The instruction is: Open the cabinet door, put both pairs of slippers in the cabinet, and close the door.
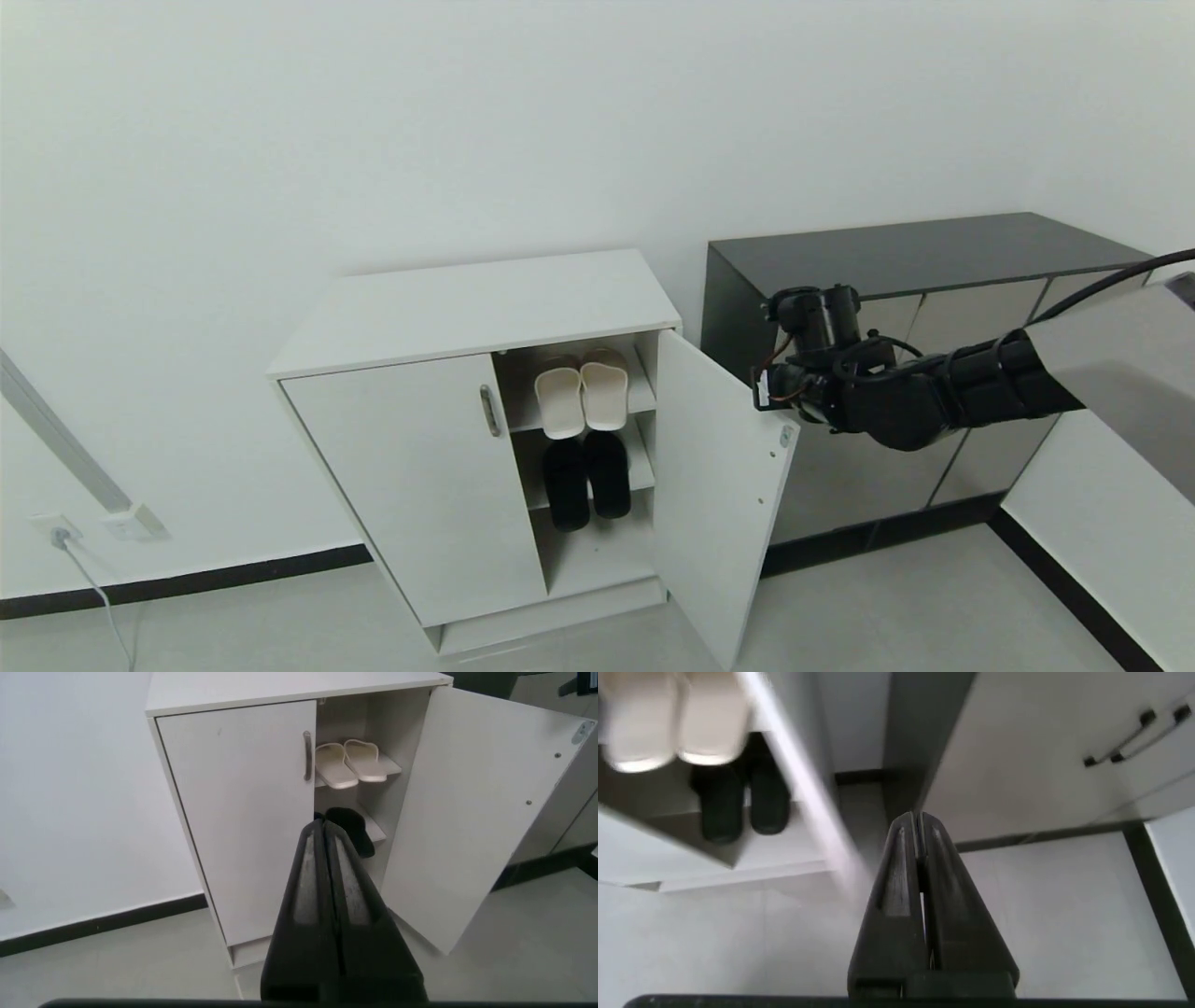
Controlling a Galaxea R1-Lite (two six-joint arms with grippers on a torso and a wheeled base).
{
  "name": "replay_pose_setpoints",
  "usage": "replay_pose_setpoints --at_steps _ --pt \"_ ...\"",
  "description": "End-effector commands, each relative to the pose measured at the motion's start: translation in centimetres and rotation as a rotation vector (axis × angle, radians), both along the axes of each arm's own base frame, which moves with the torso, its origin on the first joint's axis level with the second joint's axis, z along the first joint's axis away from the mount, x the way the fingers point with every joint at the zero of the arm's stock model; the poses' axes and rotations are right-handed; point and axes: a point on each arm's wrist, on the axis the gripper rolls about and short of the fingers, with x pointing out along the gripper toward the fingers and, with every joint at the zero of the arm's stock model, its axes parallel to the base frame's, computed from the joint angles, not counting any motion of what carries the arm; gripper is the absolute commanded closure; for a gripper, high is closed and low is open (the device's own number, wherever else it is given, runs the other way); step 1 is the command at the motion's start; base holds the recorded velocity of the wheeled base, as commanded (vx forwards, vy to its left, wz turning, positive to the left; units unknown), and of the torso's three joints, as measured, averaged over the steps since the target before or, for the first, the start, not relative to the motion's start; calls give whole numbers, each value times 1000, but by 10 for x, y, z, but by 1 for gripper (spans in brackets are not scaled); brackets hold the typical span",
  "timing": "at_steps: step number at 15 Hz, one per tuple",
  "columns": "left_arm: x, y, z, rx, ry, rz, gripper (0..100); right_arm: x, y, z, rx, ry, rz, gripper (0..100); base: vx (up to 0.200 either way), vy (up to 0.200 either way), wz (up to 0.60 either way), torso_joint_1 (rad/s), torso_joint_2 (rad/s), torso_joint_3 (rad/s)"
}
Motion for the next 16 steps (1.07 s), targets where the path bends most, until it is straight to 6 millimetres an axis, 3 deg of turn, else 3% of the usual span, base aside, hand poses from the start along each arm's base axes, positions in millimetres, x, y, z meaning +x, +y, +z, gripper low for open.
replay_pose_setpoints --at_steps 1,6,9,13,16 --pt "0 0 0 0 0 1 100 3 0 -9 -10 19 -3 100 0 0 0 0 0 0" --pt "0 0 0 0 0 0 100 1 3 -11 -15 25 4 100 0 0 0 0 0 0" --pt "0 0 0 0 0 1 100 -11 17 -15 -25 41 47 100 0 0 0 0 0 0" --pt "0 0 0 0 0 1 100 -42 49 -10 -27 45 145 100 0 0 0 0 0 0" --pt "0 0 0 0 0 1 100 -82 76 -1 3 46 242 100 0 0 0 0 0 0"
